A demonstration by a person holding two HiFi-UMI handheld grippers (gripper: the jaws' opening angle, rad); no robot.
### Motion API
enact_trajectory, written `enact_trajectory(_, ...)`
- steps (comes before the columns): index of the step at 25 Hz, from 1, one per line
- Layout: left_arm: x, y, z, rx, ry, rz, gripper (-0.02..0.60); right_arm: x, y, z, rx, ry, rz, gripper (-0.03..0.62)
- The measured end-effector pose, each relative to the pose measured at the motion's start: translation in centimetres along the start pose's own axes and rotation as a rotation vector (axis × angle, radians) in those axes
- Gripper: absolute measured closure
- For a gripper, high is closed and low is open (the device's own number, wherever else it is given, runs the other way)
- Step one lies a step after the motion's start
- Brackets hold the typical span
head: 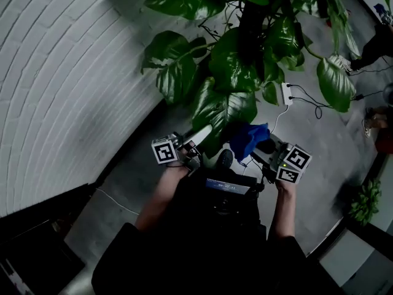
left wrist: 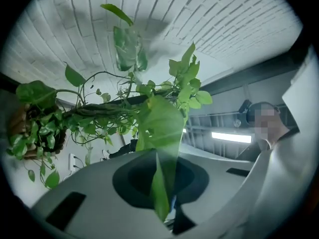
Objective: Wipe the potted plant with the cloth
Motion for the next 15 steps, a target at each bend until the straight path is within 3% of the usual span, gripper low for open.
enact_trajectory(3, -0.1, 0.3, 0.6, 0.016, -0.066, 0.048, 0.548, 4.5, 0.3, -1.5, -0.106, 0.054, -0.094, 0.487)
enact_trajectory(7, -1.1, 0.2, 1.3, 0.019, -0.121, 0.063, 0.548, 7.3, 2.0, 2.4, -0.183, -0.014, -0.172, 0.486)
enact_trajectory(15, -1.4, 0.4, 0.5, 0.001, -0.095, 0.061, 0.548, 12.5, 8.2, 8.6, -0.314, 0.036, -0.064, 0.487)
Point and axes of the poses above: the fingertips, and each gripper's own axes: z forward along the fingers, y to its right, x out of its top, the point moved 7 cm from there along -z, backward along the fingers, and after that the axes turned 15 degrees about -y, right-handed, at the moved point
